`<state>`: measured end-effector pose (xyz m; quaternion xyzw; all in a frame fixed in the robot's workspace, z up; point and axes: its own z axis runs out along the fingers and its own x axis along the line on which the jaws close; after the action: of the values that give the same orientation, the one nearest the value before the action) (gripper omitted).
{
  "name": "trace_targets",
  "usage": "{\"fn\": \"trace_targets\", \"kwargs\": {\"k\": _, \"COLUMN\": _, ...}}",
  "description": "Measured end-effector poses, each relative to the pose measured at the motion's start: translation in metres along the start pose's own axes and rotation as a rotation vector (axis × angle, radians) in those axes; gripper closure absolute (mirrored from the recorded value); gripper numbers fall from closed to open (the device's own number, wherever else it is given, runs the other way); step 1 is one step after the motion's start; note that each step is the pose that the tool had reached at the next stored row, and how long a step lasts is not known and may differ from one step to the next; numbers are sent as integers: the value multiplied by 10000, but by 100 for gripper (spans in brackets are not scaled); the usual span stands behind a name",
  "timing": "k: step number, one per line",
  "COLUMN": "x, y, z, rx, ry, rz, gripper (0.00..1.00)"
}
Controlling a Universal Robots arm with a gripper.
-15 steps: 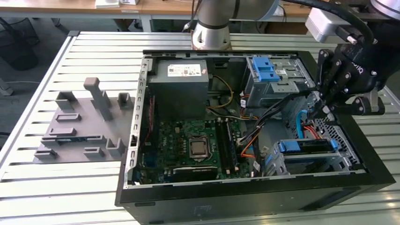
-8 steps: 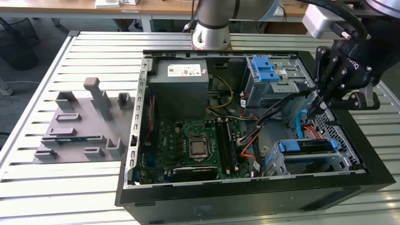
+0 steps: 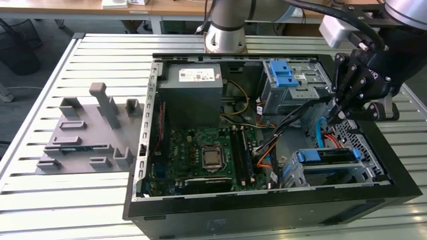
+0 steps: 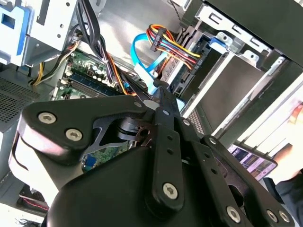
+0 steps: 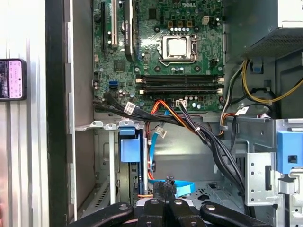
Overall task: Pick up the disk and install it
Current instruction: 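Insert the second disk wire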
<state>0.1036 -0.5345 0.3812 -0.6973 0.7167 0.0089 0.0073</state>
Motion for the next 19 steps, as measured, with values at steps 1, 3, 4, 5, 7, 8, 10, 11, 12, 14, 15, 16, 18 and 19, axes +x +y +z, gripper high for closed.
{"fn": "trace_targets", "kwargs": {"k": 1, "x": 0, "y": 0, "z": 10, "rx": -1, "ry": -36, "rz": -1, "gripper": 89}}
{"fn": "trace_targets", "kwargs": {"k": 3, "x": 0, "y": -1, "z": 30, "rx": -2, "ry": -73, "rz": -1, "gripper": 89}}
{"fn": "trace_targets", "kwargs": {"k": 4, "x": 0, "y": -1, "z": 33, "rx": -2, "ry": -80, "rz": -1, "gripper": 89}}
{"fn": "trace_targets", "kwargs": {"k": 5, "x": 0, "y": -1, "z": 32, "rx": -3, "ry": -80, "rz": -1, "gripper": 89}}
{"fn": "trace_targets", "kwargs": {"k": 7, "x": 0, "y": 0, "z": 20, "rx": -3, "ry": -80, "rz": -1, "gripper": 89}}
{"fn": "trace_targets", "kwargs": {"k": 8, "x": -1, "y": 0, "z": 9, "rx": -3, "ry": -82, "rz": -1, "gripper": 89}}
{"fn": "trace_targets", "kwargs": {"k": 10, "x": -2, "y": 0, "z": -13, "rx": -2, "ry": -82, "rz": -1, "gripper": 89}}
{"fn": "trace_targets", "kwargs": {"k": 11, "x": -2, "y": 0, "z": -15, "rx": -2, "ry": -84, "rz": -1, "gripper": 89}}
{"fn": "trace_targets", "kwargs": {"k": 12, "x": -3, "y": 0, "z": -16, "rx": -2, "ry": -86, "rz": -1, "gripper": 89}}
{"fn": "trace_targets", "kwargs": {"k": 14, "x": -5, "y": 0, "z": -34, "rx": -3, "ry": -81, "rz": -2, "gripper": 89}}
{"fn": "trace_targets", "kwargs": {"k": 15, "x": -5, "y": 0, "z": -40, "rx": -2, "ry": -81, "rz": -1, "gripper": 89}}
{"fn": "trace_targets", "kwargs": {"k": 16, "x": -6, "y": -1, "z": -43, "rx": -2, "ry": -83, "rz": -2, "gripper": 89}}
{"fn": "trace_targets", "kwargs": {"k": 18, "x": -7, "y": -1, "z": -44, "rx": 4, "ry": -84, "rz": -2, "gripper": 89}}
{"fn": "trace_targets", "kwargs": {"k": 19, "x": -7, "y": 0, "z": -43, "rx": 4, "ry": -84, "rz": -1, "gripper": 89}}
